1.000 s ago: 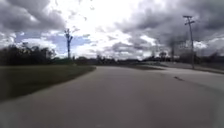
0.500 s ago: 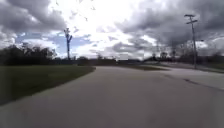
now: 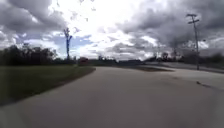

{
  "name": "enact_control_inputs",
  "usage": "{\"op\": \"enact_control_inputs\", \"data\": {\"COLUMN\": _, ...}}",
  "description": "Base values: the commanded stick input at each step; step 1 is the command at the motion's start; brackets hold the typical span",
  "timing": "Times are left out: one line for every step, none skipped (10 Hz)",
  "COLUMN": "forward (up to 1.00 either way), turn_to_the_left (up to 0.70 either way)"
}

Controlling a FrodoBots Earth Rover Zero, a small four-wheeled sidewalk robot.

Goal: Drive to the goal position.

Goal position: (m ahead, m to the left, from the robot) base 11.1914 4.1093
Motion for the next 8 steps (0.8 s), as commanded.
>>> {"op": "enact_control_inputs", "data": {"forward": 1.0, "turn_to_the_left": 0.0}}
{"op": "enact_control_inputs", "data": {"forward": 1.0, "turn_to_the_left": 0.0}}
{"op": "enact_control_inputs", "data": {"forward": 1.0, "turn_to_the_left": 0.0}}
{"op": "enact_control_inputs", "data": {"forward": 1.0, "turn_to_the_left": 0.0}}
{"op": "enact_control_inputs", "data": {"forward": 1.0, "turn_to_the_left": 0.0}}
{"op": "enact_control_inputs", "data": {"forward": 1.0, "turn_to_the_left": 0.0}}
{"op": "enact_control_inputs", "data": {"forward": 1.0, "turn_to_the_left": 0.0}}
{"op": "enact_control_inputs", "data": {"forward": 1.0, "turn_to_the_left": 0.0}}
